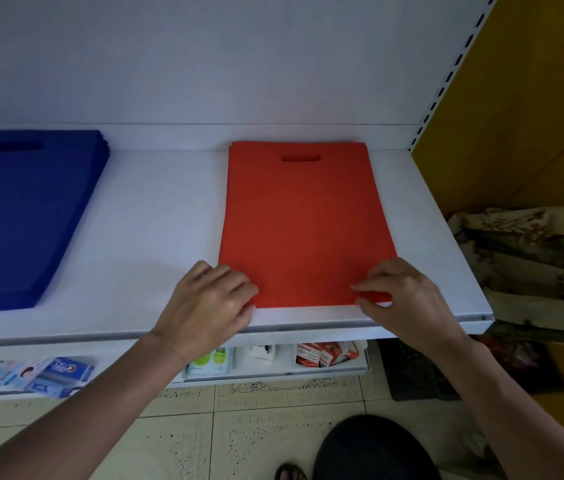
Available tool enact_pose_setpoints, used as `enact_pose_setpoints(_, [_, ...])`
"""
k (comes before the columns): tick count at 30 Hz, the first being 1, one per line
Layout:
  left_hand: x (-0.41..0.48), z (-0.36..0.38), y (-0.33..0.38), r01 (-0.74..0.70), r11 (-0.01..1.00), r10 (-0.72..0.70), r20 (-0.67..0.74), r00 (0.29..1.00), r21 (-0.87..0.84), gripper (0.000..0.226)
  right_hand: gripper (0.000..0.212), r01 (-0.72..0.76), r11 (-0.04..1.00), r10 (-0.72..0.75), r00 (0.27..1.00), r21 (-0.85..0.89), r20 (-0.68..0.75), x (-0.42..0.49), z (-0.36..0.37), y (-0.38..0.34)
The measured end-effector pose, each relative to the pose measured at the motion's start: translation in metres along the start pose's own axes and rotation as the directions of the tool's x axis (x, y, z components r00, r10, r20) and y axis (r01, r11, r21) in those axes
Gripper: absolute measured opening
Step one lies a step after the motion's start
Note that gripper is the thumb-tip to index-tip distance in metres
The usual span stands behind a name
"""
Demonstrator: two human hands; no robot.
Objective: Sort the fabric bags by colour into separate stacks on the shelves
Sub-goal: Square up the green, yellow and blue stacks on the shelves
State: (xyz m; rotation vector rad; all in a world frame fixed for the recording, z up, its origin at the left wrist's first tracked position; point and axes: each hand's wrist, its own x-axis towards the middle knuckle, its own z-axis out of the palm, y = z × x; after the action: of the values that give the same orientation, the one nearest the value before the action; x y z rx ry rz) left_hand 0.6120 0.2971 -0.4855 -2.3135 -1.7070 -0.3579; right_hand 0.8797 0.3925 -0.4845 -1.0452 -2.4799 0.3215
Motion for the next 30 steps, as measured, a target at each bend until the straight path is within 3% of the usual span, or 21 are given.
enact_pose_setpoints(7, [0.002,0.0,-0.002,0.03,0.999,-0.029,0.038,0.999,-0.023,0.027,0.028,0.014,1.0,-0.015,0.999,0.005,0.029,-0.002,0.002,0.002])
enact_pose_setpoints(17, [0.022,0.001,-0.003,0.02,1.0,-0.02,0.021,1.0,-0.011,0.024,0.014,0.065,0.99,-0.083,0.987,-0.127,-0.135,0.012,0.002,0.002])
enact_pose_setpoints(23, [0.015,0.007,0.0,0.066,0.997,-0.058,0.164,0.985,-0.043,0.033,0.028,-0.001,0.999,0.002,0.999,-0.032,0.043,0.006,0.007,0.001])
enact_pose_setpoints(25, [0.015,0.005,0.002,0.132,0.987,-0.113,0.182,0.977,-0.097,0.038,0.03,-0.052,0.999,0.051,0.996,0.009,0.07,0.006,0.005,0.0])
enact_pose_setpoints(27, [0.018,-0.001,0.003,0.297,0.939,-0.267,0.181,0.947,-0.171,0.05,0.033,-0.166,0.984,0.163,0.986,0.07,0.035,0.009,0.001,0.001])
enact_pose_setpoints(28, [0.02,-0.005,0.004,0.428,0.877,-0.391,0.191,0.9,-0.219,0.056,0.037,-0.258,0.961,0.26,0.966,0.102,-0.005,0.012,0.0,0.002])
enact_pose_setpoints(30, [0.023,-0.009,0.005,0.65,0.659,-0.601,0.254,0.758,-0.378,0.065,0.046,-0.491,0.85,0.505,0.863,0.192,-0.027,0.02,0.0,0.004])
